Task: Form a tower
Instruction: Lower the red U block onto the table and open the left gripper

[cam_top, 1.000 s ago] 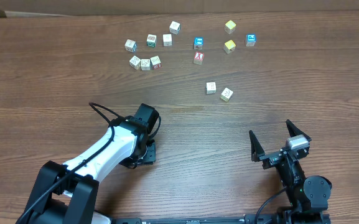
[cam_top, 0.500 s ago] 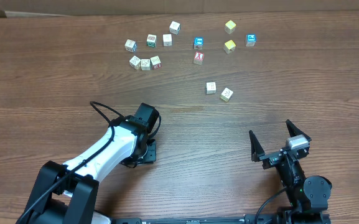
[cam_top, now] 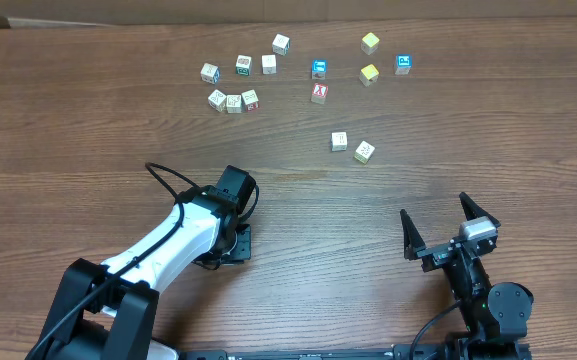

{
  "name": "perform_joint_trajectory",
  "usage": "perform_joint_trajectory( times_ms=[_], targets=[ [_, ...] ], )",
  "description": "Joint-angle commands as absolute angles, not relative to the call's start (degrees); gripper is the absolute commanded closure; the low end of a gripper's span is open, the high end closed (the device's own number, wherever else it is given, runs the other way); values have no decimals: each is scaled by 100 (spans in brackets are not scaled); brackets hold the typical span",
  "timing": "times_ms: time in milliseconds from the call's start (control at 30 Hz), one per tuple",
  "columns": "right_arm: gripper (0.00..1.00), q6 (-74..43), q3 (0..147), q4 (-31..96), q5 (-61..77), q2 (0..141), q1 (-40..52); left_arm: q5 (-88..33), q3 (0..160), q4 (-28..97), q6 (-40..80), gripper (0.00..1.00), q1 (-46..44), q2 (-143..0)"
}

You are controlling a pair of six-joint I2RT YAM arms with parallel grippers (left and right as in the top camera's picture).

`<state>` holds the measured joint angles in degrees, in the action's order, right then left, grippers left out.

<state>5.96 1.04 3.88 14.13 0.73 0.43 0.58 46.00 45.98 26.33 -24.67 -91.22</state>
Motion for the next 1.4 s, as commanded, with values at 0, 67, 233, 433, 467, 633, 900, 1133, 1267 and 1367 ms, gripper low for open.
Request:
perform_joint_trajectory(
  times_ms=[0, 67, 233, 433, 467, 633, 900, 1133, 1267, 1367],
  targets=[
    [0, 539, 47, 353, 1358, 14, 69, -1, 4580, 4580, 2569, 73, -2495, -9177],
    [0, 539, 47, 353, 1358, 14, 69, -3, 4580, 4582, 2569, 73, -2495, -9177],
    [0, 539, 47, 355, 1358, 14, 69, -3, 4580, 4582, 2571, 58, -2495, -9177],
    [0, 539, 47, 353, 1358, 14, 69, -3, 4580, 4582, 2571, 55, -2495, -9177],
    [0, 541, 47, 353, 1358, 14, 69, -3, 4580, 4580, 2571, 57, -2495, -9177],
    [0, 539, 47, 355, 1358, 14, 69, -1, 4580, 4580, 2571, 71, -2495, -9177],
    [0, 539, 47, 355, 1358, 14, 69, 62, 4580, 4670, 2812, 69, -2495, -9177],
    [0, 539, 47, 355, 1358, 14, 69, 189, 4580, 4742, 3057, 74, -2493, -9177],
    [0, 541, 47, 353, 1358, 14, 69, 189, 4580, 4744, 3068, 68, -2493, -9177],
    [0, 541, 47, 355, 1358, 14, 69, 189, 4580, 4740, 3065, 59, -2495, -9177]
  ],
)
